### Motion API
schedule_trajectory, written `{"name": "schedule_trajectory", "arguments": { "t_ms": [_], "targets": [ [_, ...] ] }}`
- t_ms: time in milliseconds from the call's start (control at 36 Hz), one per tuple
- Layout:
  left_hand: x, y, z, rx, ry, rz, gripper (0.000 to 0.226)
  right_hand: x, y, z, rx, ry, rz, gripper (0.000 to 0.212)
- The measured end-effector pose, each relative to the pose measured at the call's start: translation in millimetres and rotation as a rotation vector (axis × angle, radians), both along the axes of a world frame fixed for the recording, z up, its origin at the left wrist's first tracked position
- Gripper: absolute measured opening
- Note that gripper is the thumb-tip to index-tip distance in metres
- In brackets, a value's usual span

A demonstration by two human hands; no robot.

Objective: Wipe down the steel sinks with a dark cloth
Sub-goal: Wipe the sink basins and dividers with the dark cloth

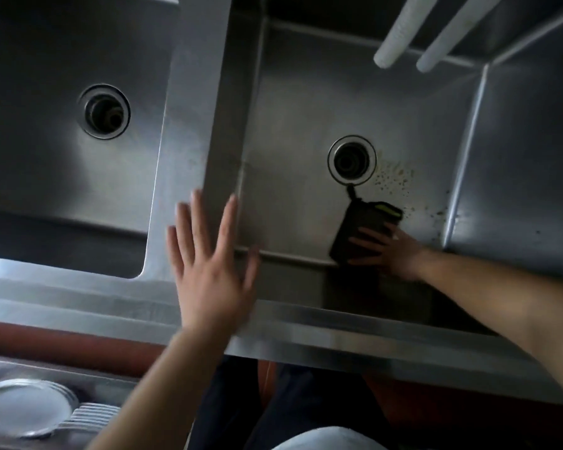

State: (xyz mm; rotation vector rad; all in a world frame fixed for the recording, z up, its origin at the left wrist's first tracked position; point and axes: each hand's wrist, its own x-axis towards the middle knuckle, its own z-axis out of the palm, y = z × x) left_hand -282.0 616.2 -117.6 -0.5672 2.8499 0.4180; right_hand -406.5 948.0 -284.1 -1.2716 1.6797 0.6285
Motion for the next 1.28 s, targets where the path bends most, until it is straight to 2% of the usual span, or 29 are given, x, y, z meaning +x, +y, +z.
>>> {"name": "schedule_trajectory", "arguments": {
  "t_ms": [83, 222, 333, 417, 556, 667, 750, 861, 1000, 1056, 1111, 1167, 1278],
  "targets": [
    [6.4, 8.6, -8.9, -0.11, -0.112, 0.01, 0.066, 2.0, 20.7, 0.1, 0.013, -0.008, -0.066, 0.069],
    [7.2, 9.6, -14.2, -0.147, -0.135, 0.003, 0.052, 8.3, -2.0, -16.9, -0.118, 0.005, -0.111, 0.068],
    [5.2, 11.8, -16.4, -0.144, -0.127, 0.035, 0.043, 4.7, -63.7, -32.7, -0.302, 0.056, -0.158, 0.06],
    [4.1, 11.6, -15.1, -0.148, -0.123, 0.035, 0.044, -6.7, -131.8, -38.2, -0.432, 0.095, -0.243, 0.055],
    [4.5, 9.1, -16.2, -0.146, -0.09, 0.041, 0.045, -24.9, -218.8, -44.4, -0.424, 0.137, -0.421, 0.059],
    [4.8, 9.6, -14.9, -0.14, -0.102, 0.051, 0.04, -27.5, -210.3, -44.7, -0.425, 0.132, -0.462, 0.057],
    [5.7, 9.4, -14.2, -0.126, -0.101, 0.048, 0.035, -25.2, -170.2, -43.6, -0.365, 0.144, -0.548, 0.059],
    [5.8, 8.8, -15.6, -0.109, -0.076, 0.057, 0.031, -2.7, -93.2, -37.0, -0.179, 0.11, -0.665, 0.062],
    [0.9, 9.2, -10.0, -0.076, -0.128, 0.083, 0.033, 19.0, -47.0, -1.4, 0.152, -0.158, -0.8, 0.062],
    [3.0, 9.5, -7.7, -0.072, -0.137, 0.078, 0.03, 21.6, -44.3, 23.3, 0.207, -0.217, -0.918, 0.068],
    [4.9, 8.2, -7.6, -0.087, -0.145, 0.077, 0.026, 16.7, -44.2, 49.8, 0.103, -0.188, -1.056, 0.072],
    [7.8, 4.8, -6.9, -0.097, -0.143, 0.078, 0.025, 10.2, -40.5, 79.0, -0.095, -0.108, -1.17, 0.068],
    [9.4, 2.4, -5.6, -0.094, -0.13, 0.049, 0.027, -9.6, -7.7, 136.5, -0.438, 0.228, -1.236, 0.064]
  ]
}}
